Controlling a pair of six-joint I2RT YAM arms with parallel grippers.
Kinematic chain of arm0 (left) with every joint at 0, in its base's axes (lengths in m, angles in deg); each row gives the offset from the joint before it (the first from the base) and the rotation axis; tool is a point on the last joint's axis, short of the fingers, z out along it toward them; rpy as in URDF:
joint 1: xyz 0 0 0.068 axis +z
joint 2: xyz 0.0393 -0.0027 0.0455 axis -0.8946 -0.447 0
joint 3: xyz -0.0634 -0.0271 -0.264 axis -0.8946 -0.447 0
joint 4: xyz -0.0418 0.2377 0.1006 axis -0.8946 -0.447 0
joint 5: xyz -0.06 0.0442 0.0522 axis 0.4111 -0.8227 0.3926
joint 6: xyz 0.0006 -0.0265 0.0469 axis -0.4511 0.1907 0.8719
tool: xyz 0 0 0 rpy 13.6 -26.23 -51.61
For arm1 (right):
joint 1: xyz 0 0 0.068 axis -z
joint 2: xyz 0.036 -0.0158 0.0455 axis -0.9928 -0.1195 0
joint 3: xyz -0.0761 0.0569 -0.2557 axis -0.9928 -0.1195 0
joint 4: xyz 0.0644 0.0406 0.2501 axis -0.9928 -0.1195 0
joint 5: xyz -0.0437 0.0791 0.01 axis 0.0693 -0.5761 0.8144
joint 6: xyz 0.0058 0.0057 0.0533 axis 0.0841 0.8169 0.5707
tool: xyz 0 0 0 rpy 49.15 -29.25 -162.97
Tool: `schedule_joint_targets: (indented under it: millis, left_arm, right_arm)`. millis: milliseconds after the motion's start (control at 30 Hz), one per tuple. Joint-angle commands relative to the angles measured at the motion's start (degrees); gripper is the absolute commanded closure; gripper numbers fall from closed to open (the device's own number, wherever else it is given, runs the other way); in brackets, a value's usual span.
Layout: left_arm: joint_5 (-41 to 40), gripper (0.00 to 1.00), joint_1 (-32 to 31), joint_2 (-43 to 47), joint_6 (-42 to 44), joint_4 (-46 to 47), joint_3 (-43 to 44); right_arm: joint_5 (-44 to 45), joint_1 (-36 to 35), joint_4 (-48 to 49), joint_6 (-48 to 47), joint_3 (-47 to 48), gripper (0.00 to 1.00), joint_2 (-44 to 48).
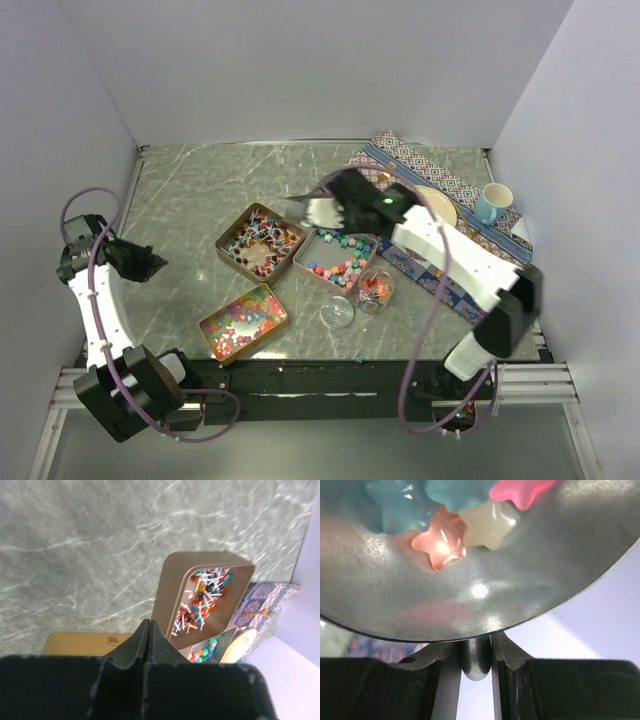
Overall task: Pack the candies
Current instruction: Place the fake candies in the packing bottle.
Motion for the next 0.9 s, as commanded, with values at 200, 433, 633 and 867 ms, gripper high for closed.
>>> schedule_joint_targets:
  millis: [200, 433, 633, 867]
  left_arm:
    - [4.74, 0.99, 0.02, -0.01, -4.93, 9.38, -6.66]
    - [2.46, 0.99, -2.17, -0.45, -6.70, 13.96, -6.58]
    - [2.02, 0.99, -3.23, -0.62, -6.87, 15.98, -7.46]
    - [2.02, 0.99, -3.23, 0.43, -7.75, 18.26, -8.07]
  right_arm:
    - [8.16, 15.95, -1.83, -16.07, -27.46, 1.00, 25.13]
    - [12.38, 18.60, 2.56, -23.81, -38.62, 1.00, 31.46]
    - [17.65, 18.78, 4.32, -31.02, -41.98, 1.00, 32.79]
    - [23.37, 18.95, 2.57, -35.33, -40.14, 1.00, 31.83]
